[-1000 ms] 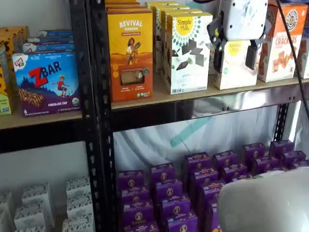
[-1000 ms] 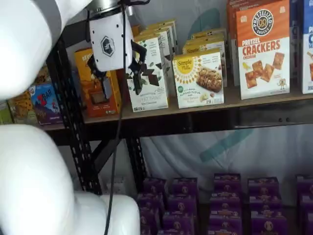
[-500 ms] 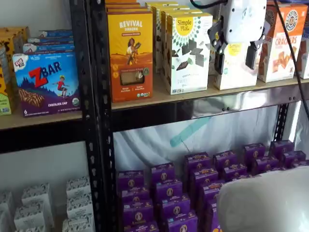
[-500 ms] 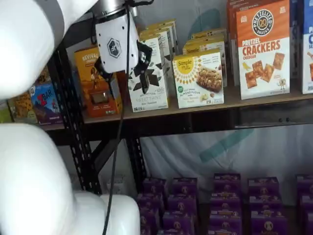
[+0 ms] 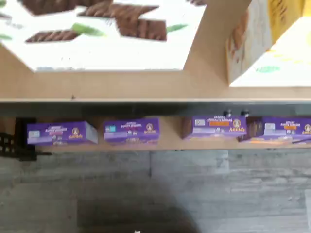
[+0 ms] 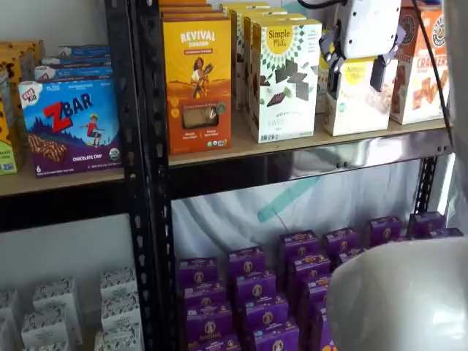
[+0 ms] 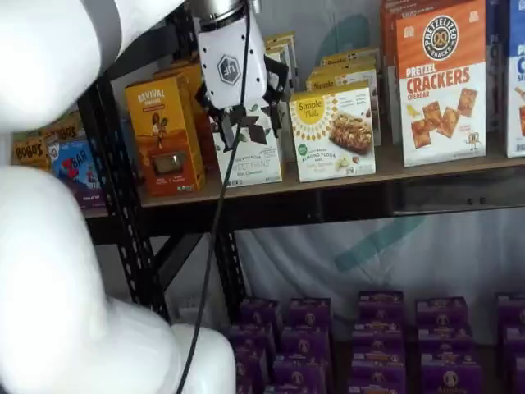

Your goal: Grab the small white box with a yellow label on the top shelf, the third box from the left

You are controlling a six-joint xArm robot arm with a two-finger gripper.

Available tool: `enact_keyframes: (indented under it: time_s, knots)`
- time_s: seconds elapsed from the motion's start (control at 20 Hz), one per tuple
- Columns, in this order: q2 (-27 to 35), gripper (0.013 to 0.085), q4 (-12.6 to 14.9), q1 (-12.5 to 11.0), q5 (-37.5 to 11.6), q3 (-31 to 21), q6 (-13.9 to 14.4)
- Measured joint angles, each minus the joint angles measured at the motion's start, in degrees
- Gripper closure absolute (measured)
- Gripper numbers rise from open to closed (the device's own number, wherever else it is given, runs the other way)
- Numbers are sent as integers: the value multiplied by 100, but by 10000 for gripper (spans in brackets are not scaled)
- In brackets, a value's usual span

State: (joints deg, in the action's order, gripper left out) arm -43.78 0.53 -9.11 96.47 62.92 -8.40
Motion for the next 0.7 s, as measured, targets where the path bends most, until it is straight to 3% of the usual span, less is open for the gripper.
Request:
enact_keyframes:
  time_s: [0.35, 0.7]
  knots:
    - [524, 130, -42, -407, -552, 239, -381]
    - [912, 130, -105, -648, -818, 538, -606]
